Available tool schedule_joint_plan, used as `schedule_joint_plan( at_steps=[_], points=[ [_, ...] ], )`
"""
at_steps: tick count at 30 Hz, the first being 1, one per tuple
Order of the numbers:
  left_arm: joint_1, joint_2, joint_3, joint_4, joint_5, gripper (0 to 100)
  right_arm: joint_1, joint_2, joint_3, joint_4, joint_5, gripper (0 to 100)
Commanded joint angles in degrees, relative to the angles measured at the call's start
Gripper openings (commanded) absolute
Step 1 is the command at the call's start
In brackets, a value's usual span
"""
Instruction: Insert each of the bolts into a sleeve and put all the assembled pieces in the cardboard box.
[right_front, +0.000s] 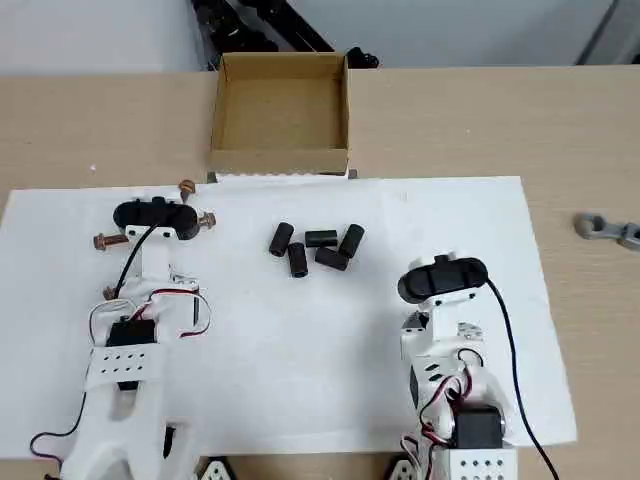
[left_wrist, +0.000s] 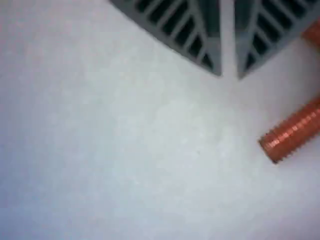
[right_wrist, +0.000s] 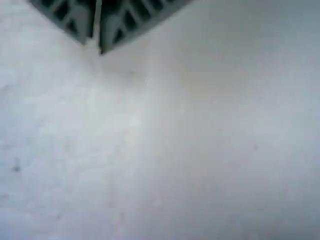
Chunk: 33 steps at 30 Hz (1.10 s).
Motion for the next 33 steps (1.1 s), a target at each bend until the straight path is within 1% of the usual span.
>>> schedule_joint_plan(
  at_steps=[1, 23, 25, 27, 29, 31, 33],
  points=[
    [0.4, -1.1, -0.7, -1.1, -0.1, 1, -0.5, -0.4, -0.3, -1.5, 0.4, 0.8],
    [0.2, -1.1, -0.7, -0.7, -0.1, 1, -0.5, -0.4, -0.4, -1.5, 0.3, 0.7],
    [-0.4, -1.1, -1.4, 1.7, -0.4, 1, -0.3, -0.3, -0.4, -1.5, 0.3, 0.5],
    [-0.5, -0.8, -2.3, 2.2, -1.8, 1, -0.1, -0.3, -0.4, -1.3, 0.3, 0.4],
    [-0.5, -0.9, -3.7, 4.1, -1.3, 1, 0.0, 0.0, -0.6, -0.9, 0.3, 0.4],
    [-0.9, -0.7, -7.6, 8.5, -0.7, 1, 0.0, 0.1, -1.1, -0.9, 0.3, 0.4],
    [-0.9, -0.6, -14.2, 15.2, -0.4, 1, -0.3, 0.1, -3.3, 0.1, 0.3, 0.4]
  ],
)
